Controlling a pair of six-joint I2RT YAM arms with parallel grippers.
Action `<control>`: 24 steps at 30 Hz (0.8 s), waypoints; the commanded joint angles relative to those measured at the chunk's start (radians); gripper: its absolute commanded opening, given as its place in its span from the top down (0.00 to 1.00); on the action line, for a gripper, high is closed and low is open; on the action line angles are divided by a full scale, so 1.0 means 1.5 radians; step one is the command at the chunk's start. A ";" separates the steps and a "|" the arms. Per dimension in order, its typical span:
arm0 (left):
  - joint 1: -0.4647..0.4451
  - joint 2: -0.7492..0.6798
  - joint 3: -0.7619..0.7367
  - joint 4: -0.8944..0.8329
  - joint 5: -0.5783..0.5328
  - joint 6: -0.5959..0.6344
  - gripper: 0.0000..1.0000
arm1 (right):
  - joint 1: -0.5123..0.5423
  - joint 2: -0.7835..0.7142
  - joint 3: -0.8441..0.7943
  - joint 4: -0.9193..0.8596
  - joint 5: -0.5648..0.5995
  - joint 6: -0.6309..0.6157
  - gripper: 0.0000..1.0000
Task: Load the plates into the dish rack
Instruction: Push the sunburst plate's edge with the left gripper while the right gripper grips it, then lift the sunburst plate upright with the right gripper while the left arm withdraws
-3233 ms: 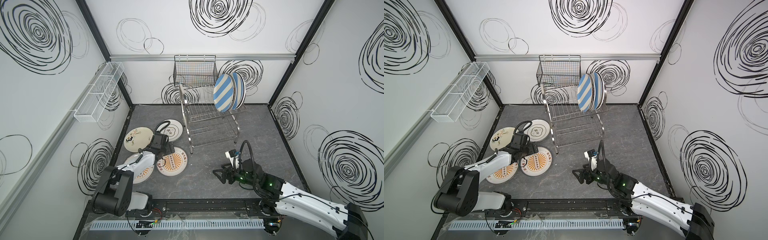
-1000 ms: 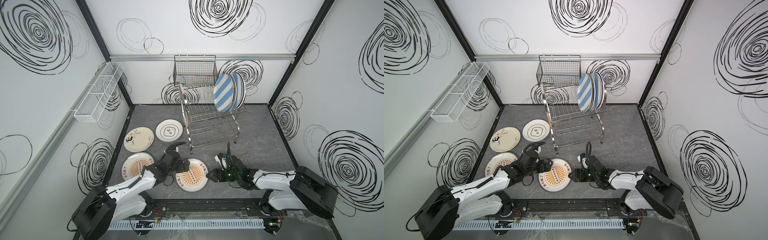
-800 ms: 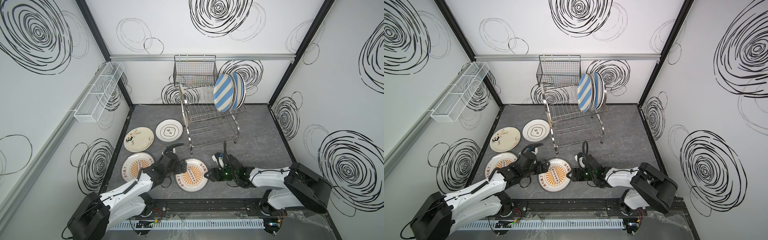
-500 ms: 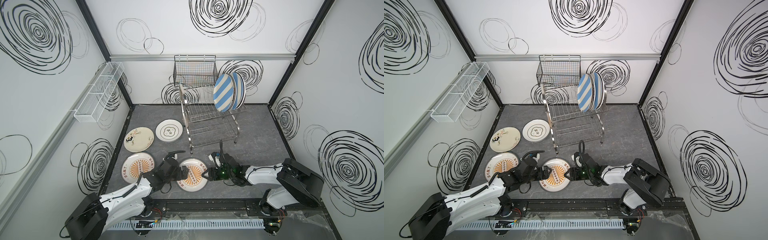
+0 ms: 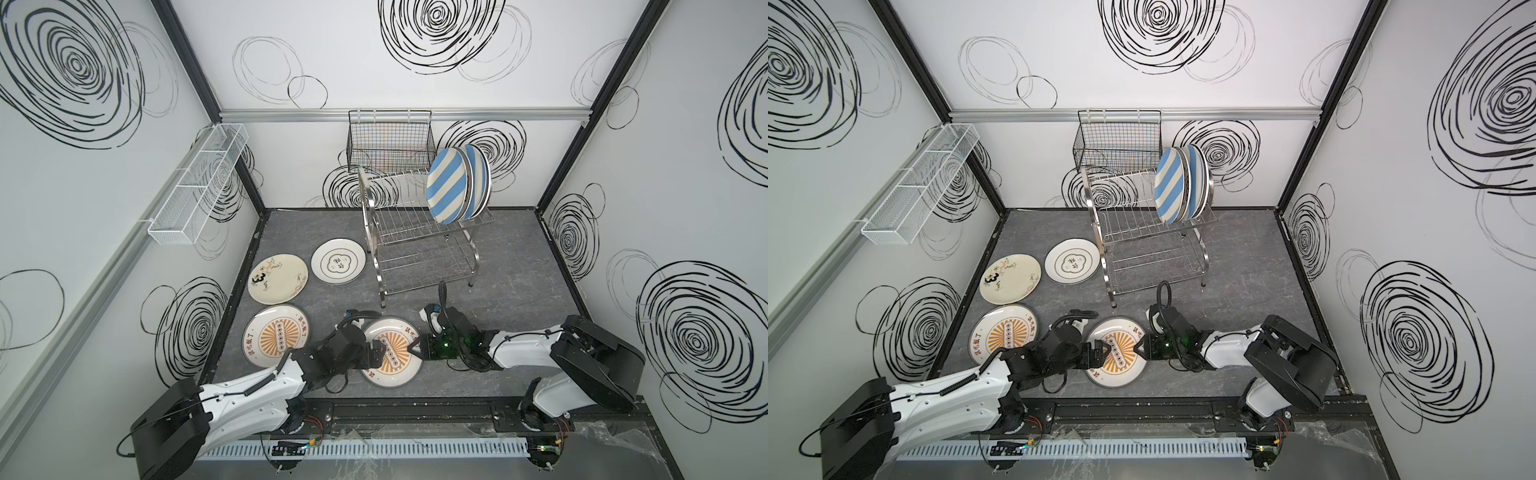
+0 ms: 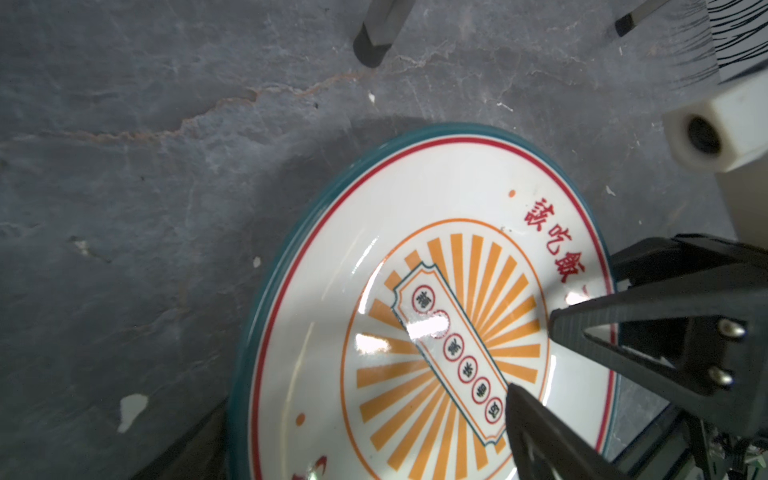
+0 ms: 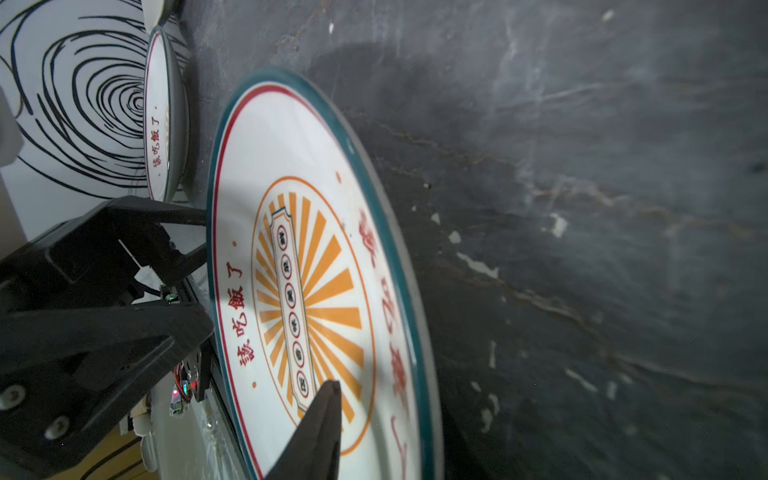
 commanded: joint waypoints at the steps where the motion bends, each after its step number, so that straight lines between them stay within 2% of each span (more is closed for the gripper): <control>1: -0.005 -0.012 0.003 0.037 -0.012 -0.001 0.04 | -0.006 -0.029 -0.007 -0.048 0.034 0.010 0.75; 10: -0.002 -0.061 0.052 -0.024 -0.076 0.028 0.04 | -0.017 -0.115 0.005 -0.104 0.067 0.007 0.92; 13: 0.022 -0.079 0.074 -0.032 -0.084 0.047 0.04 | -0.019 -0.157 0.007 -0.136 0.084 0.007 0.97; 17: 0.091 -0.105 0.122 -0.074 -0.063 0.083 0.04 | -0.022 -0.222 0.022 -0.221 0.115 -0.007 1.00; 24: 0.294 -0.100 0.208 -0.118 0.131 0.191 0.04 | -0.026 -0.393 0.035 -0.308 0.140 -0.057 1.00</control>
